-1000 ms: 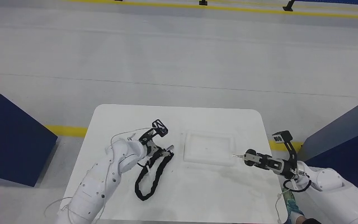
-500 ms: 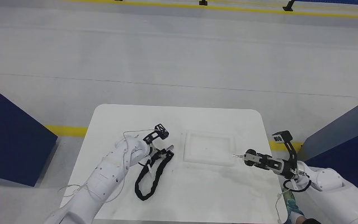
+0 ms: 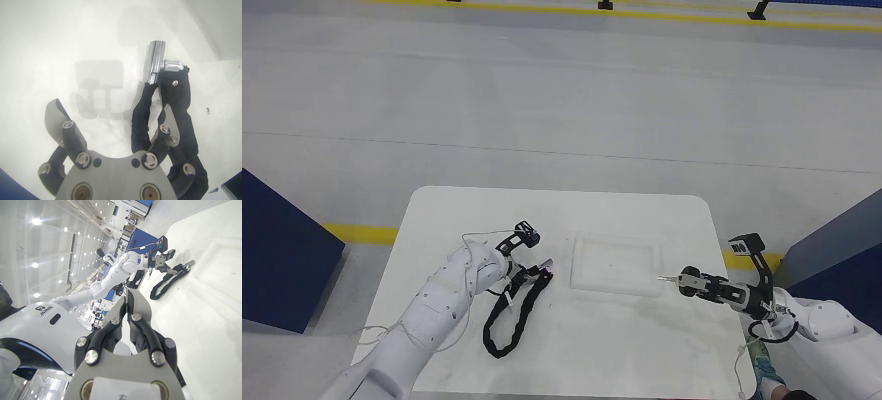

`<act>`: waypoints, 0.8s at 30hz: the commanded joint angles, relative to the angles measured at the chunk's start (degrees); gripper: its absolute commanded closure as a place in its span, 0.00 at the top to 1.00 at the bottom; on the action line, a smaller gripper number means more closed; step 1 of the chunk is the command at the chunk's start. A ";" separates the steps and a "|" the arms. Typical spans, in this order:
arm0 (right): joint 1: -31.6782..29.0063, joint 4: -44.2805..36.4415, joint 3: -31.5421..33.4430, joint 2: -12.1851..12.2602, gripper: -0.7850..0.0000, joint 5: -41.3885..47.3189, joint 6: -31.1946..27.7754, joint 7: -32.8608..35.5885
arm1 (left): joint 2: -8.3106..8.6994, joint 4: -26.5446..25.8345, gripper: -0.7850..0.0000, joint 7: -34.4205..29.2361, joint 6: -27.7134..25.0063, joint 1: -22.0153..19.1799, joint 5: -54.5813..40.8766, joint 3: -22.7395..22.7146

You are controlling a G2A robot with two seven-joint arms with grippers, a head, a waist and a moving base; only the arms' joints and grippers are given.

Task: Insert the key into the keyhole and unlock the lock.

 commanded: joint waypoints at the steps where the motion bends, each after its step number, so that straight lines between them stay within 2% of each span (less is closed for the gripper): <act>1: 0.00 0.00 0.00 0.00 0.00 0.00 0.00 0.00 | 0.00 0.00 1.00 0.00 0.00 0.00 0.00 0.00; 9: 0.00 0.00 0.00 0.00 0.00 0.00 0.00 0.00 | 0.06 -0.31 1.00 0.81 0.59 0.52 -0.04 -0.26; 16: 0.00 0.00 0.00 0.00 0.00 0.00 0.00 0.00 | 0.04 -1.53 1.00 -2.26 -0.07 0.45 -1.31 -1.13; 24: 0.00 0.00 0.00 0.00 0.00 0.00 0.00 0.00 | -0.83 -1.49 1.00 -5.33 1.15 0.29 -1.58 -0.25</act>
